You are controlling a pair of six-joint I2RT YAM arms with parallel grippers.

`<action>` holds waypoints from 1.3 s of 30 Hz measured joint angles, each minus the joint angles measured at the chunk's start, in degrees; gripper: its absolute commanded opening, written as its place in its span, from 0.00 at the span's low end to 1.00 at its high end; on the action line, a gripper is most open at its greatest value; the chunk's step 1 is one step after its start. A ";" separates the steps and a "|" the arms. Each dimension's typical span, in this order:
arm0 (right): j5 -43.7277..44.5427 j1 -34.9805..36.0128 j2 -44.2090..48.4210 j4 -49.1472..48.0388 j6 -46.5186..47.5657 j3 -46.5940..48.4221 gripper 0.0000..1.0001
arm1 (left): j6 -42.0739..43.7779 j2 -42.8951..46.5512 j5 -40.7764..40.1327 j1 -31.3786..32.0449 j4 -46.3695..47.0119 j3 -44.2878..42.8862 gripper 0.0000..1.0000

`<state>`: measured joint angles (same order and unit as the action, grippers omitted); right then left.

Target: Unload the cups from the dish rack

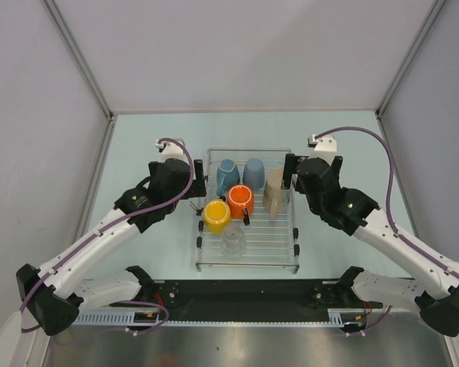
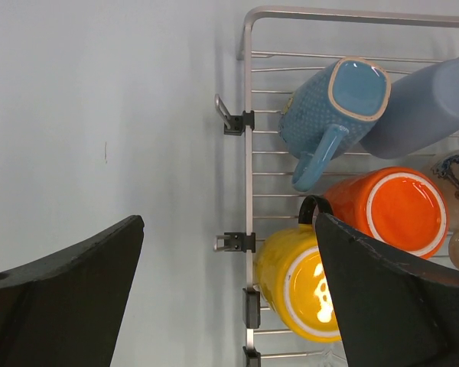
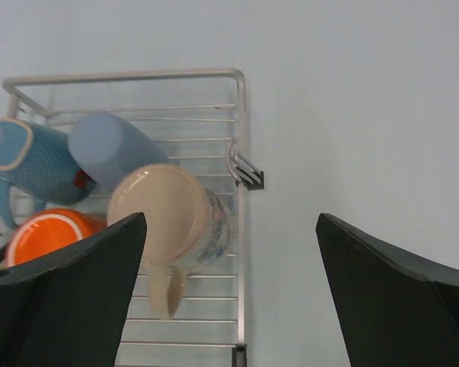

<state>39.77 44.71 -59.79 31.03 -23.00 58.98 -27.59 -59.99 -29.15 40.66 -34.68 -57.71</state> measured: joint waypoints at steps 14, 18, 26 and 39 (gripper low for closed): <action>-4.11 0.22 -8.33 3.08 -3.02 9.18 1.00 | -0.98 1.25 0.96 0.04 -0.44 0.81 1.00; -4.59 0.57 -11.28 3.98 -3.52 9.57 1.00 | -1.01 0.81 1.51 0.04 -0.50 0.81 1.00; -5.73 0.68 -16.11 4.35 -4.42 11.10 1.00 | -1.07 0.76 2.10 0.04 -0.55 1.29 1.00; -6.67 0.66 -21.18 3.63 -5.31 10.99 1.00 | -1.53 -0.66 2.58 0.04 -0.57 1.73 1.00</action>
<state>33.10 45.36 -80.97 34.65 -28.32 69.97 -29.12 -60.64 -26.57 40.71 -35.24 -55.99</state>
